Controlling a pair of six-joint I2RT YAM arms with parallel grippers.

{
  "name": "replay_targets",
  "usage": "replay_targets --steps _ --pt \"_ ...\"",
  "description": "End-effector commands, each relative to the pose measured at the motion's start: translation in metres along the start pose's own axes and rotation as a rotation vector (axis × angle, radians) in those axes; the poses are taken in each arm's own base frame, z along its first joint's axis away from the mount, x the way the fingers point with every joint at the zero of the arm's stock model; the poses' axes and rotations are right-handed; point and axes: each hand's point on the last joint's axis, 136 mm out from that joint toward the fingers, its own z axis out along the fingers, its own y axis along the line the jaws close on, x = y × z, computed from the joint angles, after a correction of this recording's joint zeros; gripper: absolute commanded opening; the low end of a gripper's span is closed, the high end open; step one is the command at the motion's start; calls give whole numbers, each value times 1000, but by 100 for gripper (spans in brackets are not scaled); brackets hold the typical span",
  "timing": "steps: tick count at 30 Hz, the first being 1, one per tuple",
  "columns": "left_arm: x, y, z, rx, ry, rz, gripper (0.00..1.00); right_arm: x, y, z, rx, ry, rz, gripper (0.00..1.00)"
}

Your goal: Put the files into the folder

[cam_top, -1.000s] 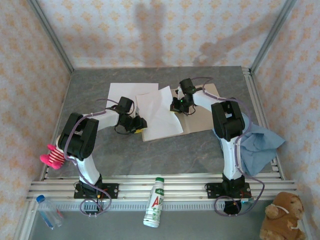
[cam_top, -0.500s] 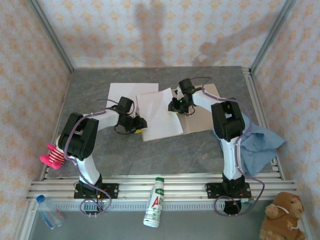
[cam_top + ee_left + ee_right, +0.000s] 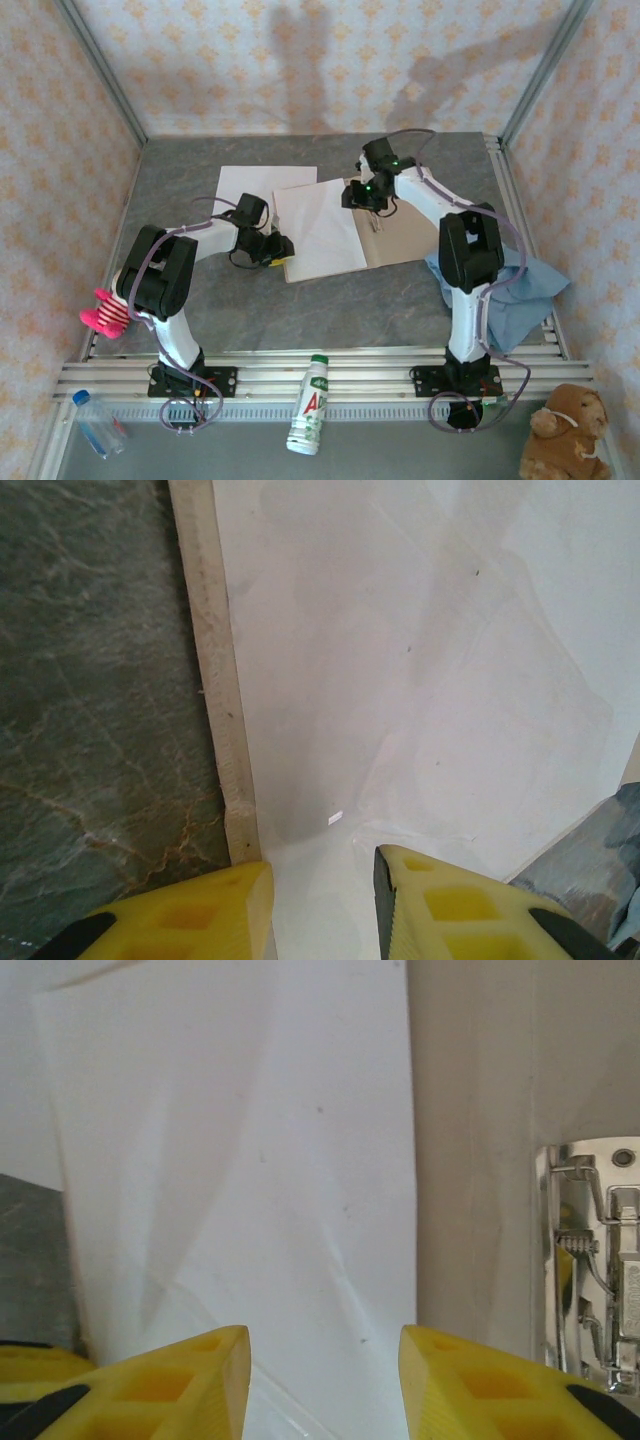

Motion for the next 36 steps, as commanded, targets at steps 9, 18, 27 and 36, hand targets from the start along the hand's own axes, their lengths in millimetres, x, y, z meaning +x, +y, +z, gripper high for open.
replay_targets --steps 9,18,27,36 --pt "7 23 6 -95 32 -21 34 45 3 42 -60 89 53 35" --pt "7 24 7 -95 31 -26 41 66 -3 59 -56 111 85 35" --pt "2 20 4 -98 19 -25 54 75 0 65 -72 110 142 34" --pt "2 21 1 -112 17 -22 57 78 3 63 -70 100 160 33"
